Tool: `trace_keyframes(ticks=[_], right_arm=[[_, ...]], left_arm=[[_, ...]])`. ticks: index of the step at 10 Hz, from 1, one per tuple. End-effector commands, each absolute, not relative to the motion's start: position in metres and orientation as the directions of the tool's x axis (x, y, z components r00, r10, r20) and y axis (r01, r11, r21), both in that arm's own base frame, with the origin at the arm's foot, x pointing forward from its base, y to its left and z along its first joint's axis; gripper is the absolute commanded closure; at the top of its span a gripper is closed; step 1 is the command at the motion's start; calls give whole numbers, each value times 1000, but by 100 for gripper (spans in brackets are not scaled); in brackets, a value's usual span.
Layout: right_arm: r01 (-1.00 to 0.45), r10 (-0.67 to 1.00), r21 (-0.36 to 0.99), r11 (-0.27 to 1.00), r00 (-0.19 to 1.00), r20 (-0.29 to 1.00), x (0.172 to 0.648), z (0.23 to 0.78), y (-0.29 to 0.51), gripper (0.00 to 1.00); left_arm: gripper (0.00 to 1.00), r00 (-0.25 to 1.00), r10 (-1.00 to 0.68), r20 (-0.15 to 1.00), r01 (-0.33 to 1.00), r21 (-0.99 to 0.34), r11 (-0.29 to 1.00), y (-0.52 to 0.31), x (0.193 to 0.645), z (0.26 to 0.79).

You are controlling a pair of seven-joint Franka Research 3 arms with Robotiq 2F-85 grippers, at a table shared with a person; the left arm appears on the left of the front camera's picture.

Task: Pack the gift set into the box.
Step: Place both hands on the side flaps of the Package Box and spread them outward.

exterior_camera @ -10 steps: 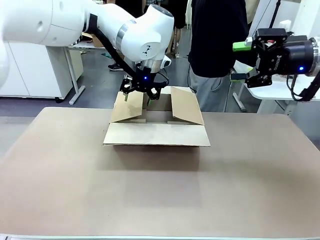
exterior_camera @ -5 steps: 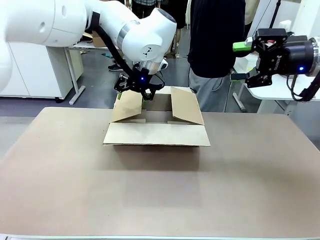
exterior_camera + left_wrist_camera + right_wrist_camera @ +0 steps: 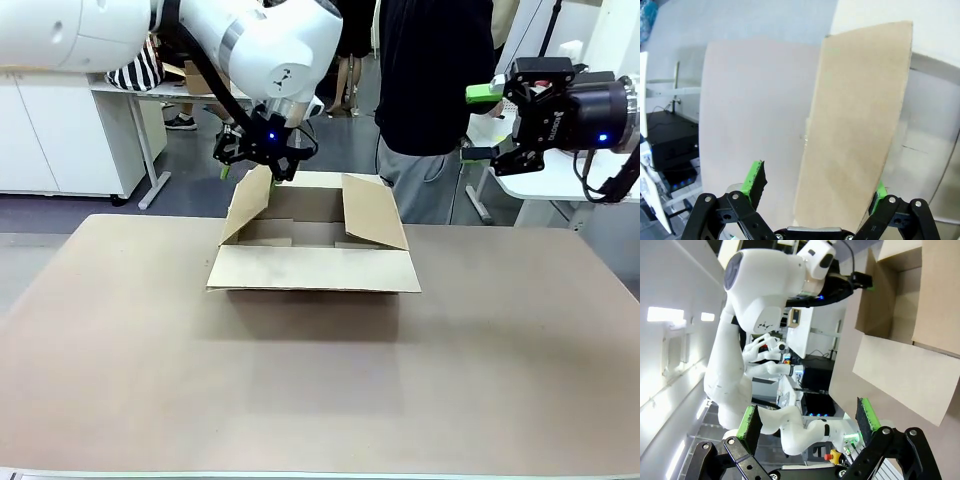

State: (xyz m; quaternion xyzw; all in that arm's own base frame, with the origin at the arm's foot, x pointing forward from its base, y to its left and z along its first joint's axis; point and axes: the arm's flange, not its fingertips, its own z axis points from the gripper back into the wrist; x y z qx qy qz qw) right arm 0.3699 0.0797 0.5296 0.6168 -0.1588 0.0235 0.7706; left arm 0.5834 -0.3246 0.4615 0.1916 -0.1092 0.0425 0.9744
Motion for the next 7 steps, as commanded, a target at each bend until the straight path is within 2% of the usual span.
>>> trace_keyframes(ticks=[1,7], right_arm=[[-261,-163,939,223,940,300,373,530,82,0],[-261,-163,939,223,940,300,373,530,82,0]], left_arm=[[0,965,78,251,-165,348,923,-299,573,469],[0,976,151,159,-172,123,977,-218,566,488]])
